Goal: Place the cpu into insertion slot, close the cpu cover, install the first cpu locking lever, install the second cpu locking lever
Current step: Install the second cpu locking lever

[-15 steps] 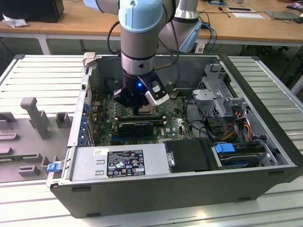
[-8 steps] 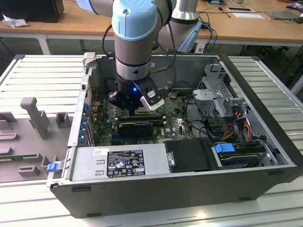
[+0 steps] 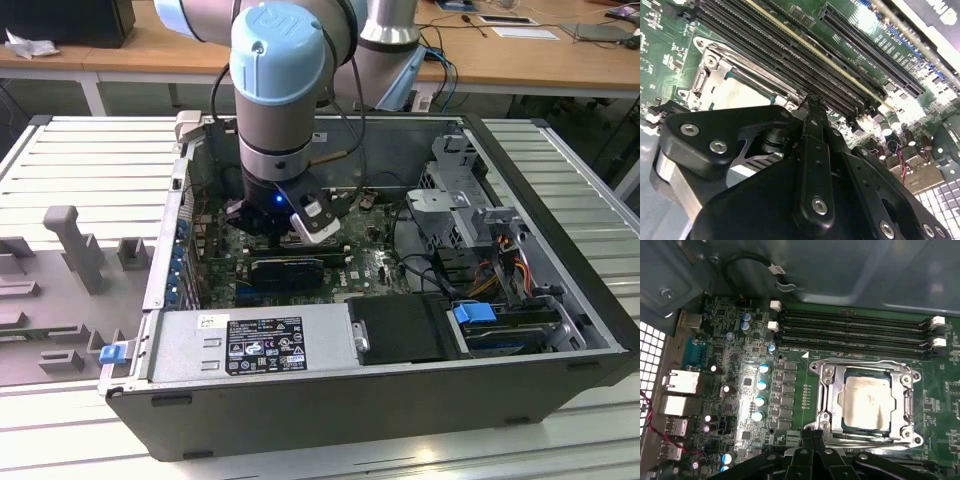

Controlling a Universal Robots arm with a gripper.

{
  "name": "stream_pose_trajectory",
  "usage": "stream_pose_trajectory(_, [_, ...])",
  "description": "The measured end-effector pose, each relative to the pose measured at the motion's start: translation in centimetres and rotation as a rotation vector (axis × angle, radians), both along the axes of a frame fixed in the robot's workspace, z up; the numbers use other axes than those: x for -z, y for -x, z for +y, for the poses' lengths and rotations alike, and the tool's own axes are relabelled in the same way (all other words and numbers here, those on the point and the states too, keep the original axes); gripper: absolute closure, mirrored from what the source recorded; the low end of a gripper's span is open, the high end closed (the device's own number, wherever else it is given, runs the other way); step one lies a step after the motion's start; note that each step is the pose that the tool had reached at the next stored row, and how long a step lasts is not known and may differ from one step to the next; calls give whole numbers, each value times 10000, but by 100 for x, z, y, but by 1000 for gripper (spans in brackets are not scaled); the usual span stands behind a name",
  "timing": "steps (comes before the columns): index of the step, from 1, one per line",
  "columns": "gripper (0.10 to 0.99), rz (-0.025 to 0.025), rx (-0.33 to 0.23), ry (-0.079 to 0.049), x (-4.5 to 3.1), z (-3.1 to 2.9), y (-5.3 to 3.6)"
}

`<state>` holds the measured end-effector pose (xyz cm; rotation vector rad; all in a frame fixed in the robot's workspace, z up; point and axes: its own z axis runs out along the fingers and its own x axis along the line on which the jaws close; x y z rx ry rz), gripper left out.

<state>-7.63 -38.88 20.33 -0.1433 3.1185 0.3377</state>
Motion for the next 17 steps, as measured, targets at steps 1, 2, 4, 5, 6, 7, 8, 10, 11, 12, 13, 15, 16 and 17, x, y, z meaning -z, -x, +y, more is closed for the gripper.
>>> stream_pose_trajectory(1, [980, 0, 0, -46, 5, 1, 1])
stream_pose_trajectory(2, [980, 0, 1, -146, 14, 1, 1])
stream_pose_trajectory(4, [980, -3, 3, -287, 34, 2, 3])
stream_pose_trajectory(5, [980, -4, 2, -322, 43, 2, 2])
stream_pose_trajectory(6, [980, -6, 2, -355, 53, 3, 2])
stream_pose_trajectory(7, [980, -2, 3, -380, 63, 1, 3])
stream_pose_trajectory(8, [980, -1, 2, -397, 66, 1, 3])
stream_pose_trajectory(10, [980, -2, 2, -399, 48, 1, 3])
stream_pose_trajectory(11, [980, -3, 2, -402, 16, 1, 3])
stream_pose_trajectory(12, [980, -3, 1, -401, -42, 1, 2])
stream_pose_trajectory(13, [980, -2, 1, -399, -78, 1, 2])
stream_pose_trajectory(15, [980, -2, 2, -400, -129, 1, 3])
stream_pose_trajectory(16, [980, 1, 1, -400, -150, 1, 3])
stream_pose_trajectory(17, [980, 2, 1, -400, -173, 1, 3])
